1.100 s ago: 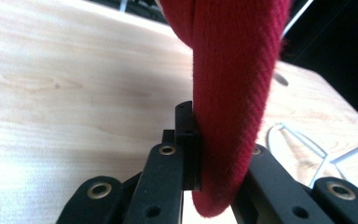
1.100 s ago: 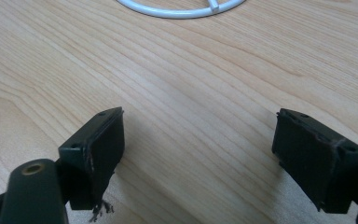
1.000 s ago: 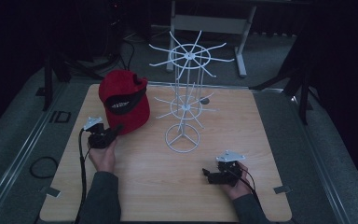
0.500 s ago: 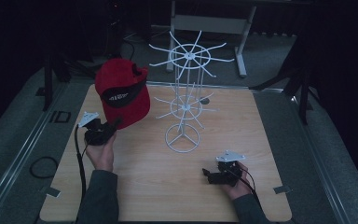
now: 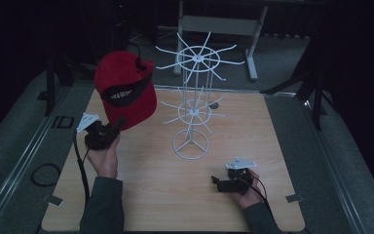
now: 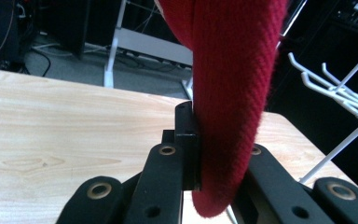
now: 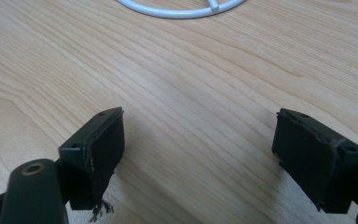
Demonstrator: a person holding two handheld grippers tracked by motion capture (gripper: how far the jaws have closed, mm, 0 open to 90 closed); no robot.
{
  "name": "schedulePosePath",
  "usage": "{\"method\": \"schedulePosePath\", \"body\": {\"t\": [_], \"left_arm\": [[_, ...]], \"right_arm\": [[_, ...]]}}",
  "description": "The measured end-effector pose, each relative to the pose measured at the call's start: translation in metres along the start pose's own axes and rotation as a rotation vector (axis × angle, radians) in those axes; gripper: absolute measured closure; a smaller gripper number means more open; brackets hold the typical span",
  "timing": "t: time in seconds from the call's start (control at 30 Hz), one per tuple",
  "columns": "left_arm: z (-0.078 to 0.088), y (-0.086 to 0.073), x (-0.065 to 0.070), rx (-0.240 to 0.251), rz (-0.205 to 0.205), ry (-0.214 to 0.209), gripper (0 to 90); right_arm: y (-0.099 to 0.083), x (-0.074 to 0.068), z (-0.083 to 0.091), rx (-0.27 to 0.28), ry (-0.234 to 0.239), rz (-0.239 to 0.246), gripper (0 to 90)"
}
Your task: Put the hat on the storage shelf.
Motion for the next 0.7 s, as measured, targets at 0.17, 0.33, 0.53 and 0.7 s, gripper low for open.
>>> {"method": "schedulePosePath", "body": {"t": [0.17,0.33,0.53,0.7], "left_arm": [[0.004,0.005,0.005,0.025,-0.003,-0.003,86.2],[0.009,0.012,0.011,0.050,-0.015,-0.009,86.2],[0.014,0.019,0.018,0.075,-0.019,-0.016,86.2],[0.018,0.025,0.023,0.091,-0.036,-0.008,86.2]], "right_arm": [[0.000,0.000,0.000,-0.001,0.001,-0.001,16.7],[0.000,0.000,0.000,-0.001,0.001,-0.002,16.7],[0.000,0.000,0.000,0.000,0.001,-0.002,16.7],[0.000,0.000,0.000,-0.001,0.001,-0.003,16.7]]}}
Point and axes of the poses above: each handheld gripper's, and its own axes: z roughly backward along the jaws, y roughly out of its top, x roughly to its right, the point moved 4 cm from there along -z, roughly forward along the jaws, and after that the axes turned 3 degrees about y, right-handed, at the moved point
